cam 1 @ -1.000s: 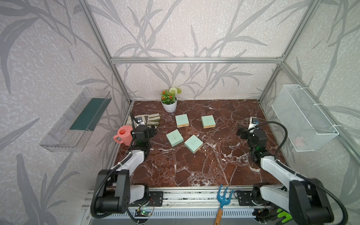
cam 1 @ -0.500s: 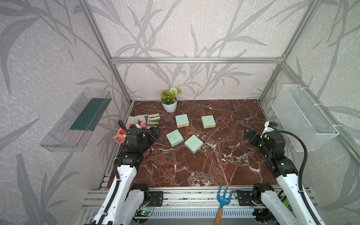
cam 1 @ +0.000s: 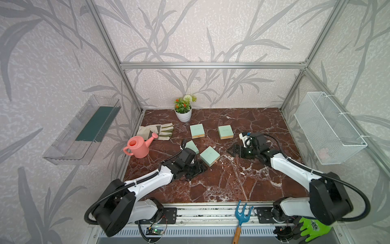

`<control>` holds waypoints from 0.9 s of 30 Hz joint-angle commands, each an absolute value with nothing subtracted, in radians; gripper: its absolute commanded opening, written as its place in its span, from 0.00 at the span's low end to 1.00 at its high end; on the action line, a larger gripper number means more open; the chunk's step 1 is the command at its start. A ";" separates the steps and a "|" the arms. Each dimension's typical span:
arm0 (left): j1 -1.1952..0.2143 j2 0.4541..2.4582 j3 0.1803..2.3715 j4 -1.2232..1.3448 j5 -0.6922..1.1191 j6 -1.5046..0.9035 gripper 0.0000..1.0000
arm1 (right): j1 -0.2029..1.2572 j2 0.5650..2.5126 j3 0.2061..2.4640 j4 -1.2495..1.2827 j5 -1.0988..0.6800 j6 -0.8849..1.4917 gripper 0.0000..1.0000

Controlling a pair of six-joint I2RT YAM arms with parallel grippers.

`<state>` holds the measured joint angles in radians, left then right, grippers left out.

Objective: Take out the earrings from the drawer-style jewelry box
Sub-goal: Move the jewelry box to the center of the board.

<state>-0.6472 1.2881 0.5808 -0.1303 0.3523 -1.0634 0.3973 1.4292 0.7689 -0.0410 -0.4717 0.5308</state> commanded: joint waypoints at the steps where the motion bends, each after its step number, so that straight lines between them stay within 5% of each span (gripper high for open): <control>1: -0.650 1.346 0.591 0.025 0.210 -1.170 0.68 | 0.422 1.566 0.841 0.179 -0.607 0.565 0.94; 14: -0.599 1.593 0.670 0.155 0.141 -1.270 0.64 | 0.466 1.898 1.012 0.302 -0.701 0.611 0.86; 27: -0.591 1.707 0.715 0.264 0.303 -1.141 0.62 | 0.466 1.903 0.874 0.508 -0.737 0.732 0.78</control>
